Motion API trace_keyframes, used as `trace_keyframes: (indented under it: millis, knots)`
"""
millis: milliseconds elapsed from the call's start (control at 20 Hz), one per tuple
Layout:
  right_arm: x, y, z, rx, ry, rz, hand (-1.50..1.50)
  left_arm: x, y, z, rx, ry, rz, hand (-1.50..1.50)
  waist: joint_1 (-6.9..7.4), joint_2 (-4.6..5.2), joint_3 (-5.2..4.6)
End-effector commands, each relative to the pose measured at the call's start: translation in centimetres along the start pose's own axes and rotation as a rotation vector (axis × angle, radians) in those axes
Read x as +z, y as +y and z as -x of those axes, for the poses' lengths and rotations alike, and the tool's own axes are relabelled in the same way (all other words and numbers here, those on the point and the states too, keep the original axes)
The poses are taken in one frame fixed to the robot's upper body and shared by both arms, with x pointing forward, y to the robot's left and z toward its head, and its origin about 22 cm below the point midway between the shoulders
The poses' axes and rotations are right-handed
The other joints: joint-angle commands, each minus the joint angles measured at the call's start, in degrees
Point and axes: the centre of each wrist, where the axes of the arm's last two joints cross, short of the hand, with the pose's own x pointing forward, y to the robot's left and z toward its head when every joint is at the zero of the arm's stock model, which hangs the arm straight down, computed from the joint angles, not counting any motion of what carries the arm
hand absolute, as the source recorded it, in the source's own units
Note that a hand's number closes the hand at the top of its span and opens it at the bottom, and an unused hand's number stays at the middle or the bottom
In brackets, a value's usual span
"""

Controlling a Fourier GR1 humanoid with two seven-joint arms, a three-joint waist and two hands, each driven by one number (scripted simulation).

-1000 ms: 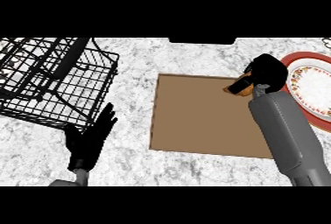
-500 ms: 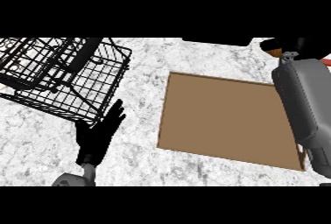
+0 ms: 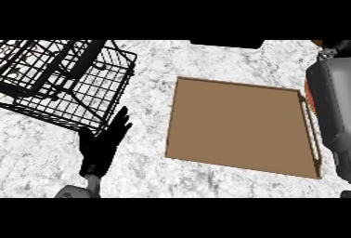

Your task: Pick the croissant from the tray and place it in the plate

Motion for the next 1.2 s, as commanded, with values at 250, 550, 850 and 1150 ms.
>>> trace_keyframes:
  millis: [250, 550, 850, 1150]
  knots:
    - [-1.4, 2.9, 5.3, -0.089, 0.265, 0.241, 1.5, 0.6, 2.0, 1.3, -0.003, 0.063, -0.063, 0.0, -2.27, -0.6, -0.12]
    - [-4.1, 4.1, 10.0, -0.081, 0.31, 0.331, 1.5, 0.8, 0.8, 1.8, -0.004, 0.057, -0.076, 0.0, -3.25, -0.86, -0.01]
    - [-3.8, 6.4, 14.9, -0.058, 0.337, 0.35, 1.5, 1.0, 1.7, 2.0, 0.011, 0.069, -0.071, 0.0, -3.21, -0.95, -0.01]
    - [-6.7, 6.5, 17.3, -0.023, 0.53, 0.262, 1.5, 1.1, 1.7, 2.4, 0.028, 0.078, -0.104, 0.0, -4.28, -1.41, 0.01]
